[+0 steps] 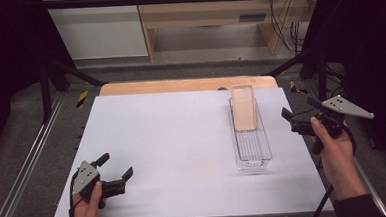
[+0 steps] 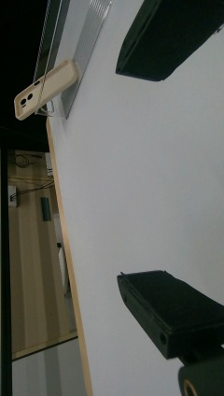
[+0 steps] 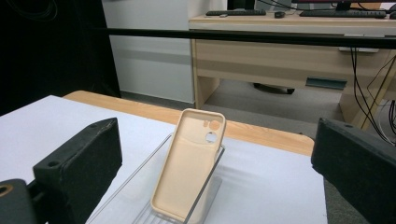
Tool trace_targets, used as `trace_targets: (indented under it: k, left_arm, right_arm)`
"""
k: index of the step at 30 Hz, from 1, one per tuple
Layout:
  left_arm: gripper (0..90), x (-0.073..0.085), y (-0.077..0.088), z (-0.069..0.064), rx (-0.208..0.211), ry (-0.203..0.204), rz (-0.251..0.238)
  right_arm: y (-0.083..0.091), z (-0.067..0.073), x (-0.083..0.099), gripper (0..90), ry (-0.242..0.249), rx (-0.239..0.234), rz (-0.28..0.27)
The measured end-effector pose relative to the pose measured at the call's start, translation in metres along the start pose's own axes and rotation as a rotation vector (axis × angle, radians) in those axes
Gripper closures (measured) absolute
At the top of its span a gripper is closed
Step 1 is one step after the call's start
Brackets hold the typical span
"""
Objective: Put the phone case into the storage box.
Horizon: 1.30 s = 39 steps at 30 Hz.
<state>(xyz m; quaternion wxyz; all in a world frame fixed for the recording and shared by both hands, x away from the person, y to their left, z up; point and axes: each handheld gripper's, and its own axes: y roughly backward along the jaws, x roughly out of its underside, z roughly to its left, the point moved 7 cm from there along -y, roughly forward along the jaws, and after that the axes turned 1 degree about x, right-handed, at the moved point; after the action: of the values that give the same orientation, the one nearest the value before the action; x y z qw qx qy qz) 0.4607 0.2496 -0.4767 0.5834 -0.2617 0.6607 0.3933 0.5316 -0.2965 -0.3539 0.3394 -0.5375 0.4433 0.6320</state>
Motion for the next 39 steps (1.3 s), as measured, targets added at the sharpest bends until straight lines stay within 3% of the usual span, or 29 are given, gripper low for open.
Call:
trace_targets:
  k: [39]
  left_arm:
    - [1.8,0.001,-0.001,0.001,-0.005,-0.002,0.009]
  right_arm:
    - [0.026,0.03,0.029,2.1,0.017,-0.044,-0.047]
